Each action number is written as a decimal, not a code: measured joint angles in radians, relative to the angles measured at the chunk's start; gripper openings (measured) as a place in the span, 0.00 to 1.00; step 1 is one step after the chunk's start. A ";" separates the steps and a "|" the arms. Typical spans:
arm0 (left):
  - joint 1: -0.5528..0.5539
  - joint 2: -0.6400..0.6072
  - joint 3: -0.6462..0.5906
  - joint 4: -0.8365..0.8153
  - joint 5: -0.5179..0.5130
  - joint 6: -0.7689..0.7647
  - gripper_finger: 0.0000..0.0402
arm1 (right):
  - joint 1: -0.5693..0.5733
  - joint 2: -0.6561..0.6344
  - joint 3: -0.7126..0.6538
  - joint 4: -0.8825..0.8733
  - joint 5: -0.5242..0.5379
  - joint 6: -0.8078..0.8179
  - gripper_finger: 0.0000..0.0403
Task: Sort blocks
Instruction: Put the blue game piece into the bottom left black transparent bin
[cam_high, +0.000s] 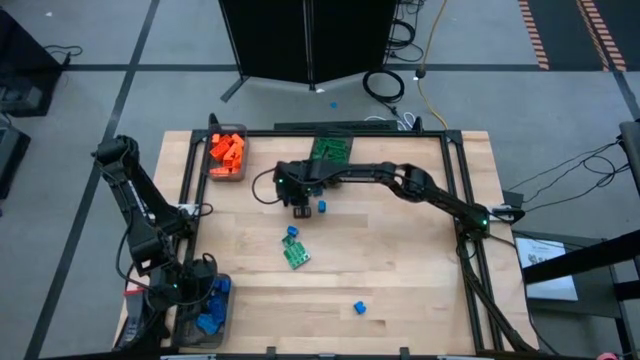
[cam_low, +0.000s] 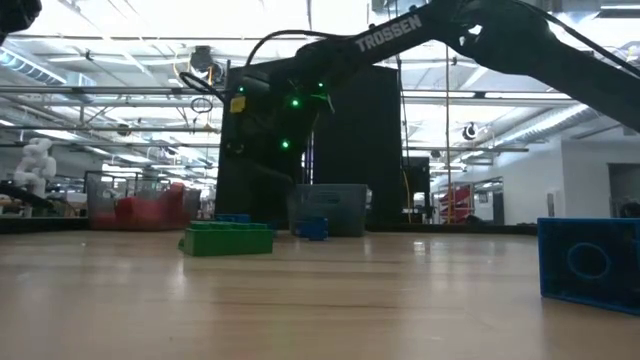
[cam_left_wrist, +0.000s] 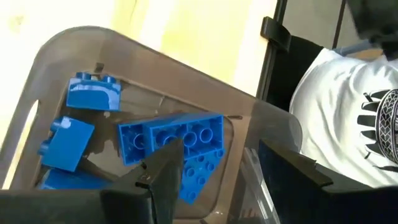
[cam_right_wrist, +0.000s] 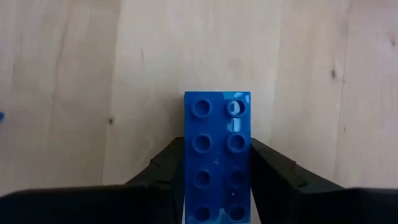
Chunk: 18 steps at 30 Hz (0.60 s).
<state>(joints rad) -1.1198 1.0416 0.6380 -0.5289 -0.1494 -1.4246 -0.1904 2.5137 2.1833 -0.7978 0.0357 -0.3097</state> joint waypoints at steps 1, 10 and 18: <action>0.000 0.000 0.000 -0.001 -0.009 0.002 0.52 | 0.004 0.001 0.016 -0.007 0.010 -0.006 0.29; 0.011 0.000 0.000 -0.003 -0.354 0.166 0.52 | 0.073 -0.052 0.149 -0.017 0.045 -0.098 0.29; 0.030 -0.008 0.000 -0.023 -0.967 0.204 0.52 | 0.187 -0.188 0.162 -0.025 0.258 -0.180 0.29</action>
<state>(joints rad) -1.0903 1.0332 0.6384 -0.5520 -1.1161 -1.2208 -0.0033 2.3256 2.3450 -0.8227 0.2939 -0.4896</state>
